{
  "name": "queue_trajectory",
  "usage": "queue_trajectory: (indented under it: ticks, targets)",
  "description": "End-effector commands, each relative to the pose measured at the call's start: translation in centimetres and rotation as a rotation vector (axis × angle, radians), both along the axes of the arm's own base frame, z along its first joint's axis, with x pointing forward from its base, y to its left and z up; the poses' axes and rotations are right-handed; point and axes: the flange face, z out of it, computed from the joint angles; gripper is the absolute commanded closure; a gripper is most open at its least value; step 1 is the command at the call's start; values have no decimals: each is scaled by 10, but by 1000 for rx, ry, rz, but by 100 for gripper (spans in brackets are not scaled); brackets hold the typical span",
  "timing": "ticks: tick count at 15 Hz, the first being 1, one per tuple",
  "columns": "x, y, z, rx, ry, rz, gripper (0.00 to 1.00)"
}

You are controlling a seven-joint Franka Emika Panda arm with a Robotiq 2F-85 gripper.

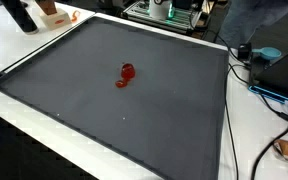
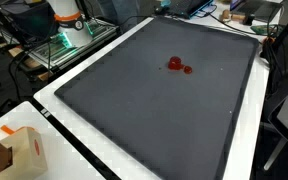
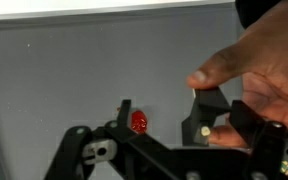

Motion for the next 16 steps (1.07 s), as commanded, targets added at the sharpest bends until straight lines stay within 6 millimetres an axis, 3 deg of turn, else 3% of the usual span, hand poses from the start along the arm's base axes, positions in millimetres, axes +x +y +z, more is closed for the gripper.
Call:
queue_trajectory:
  ticks: [1, 4, 5, 8, 13, 16]
  targets:
    - [0, 0, 0, 0, 1, 0, 0]
    - [1, -1, 0, 1, 5, 2, 0]
    - [0, -2, 0, 2, 3, 1, 19]
    - [0, -2, 0, 4, 1, 2, 44]
    - [0, -2, 0, 3, 0, 5, 82]
    - [0, -2, 0, 3, 0, 6, 100]
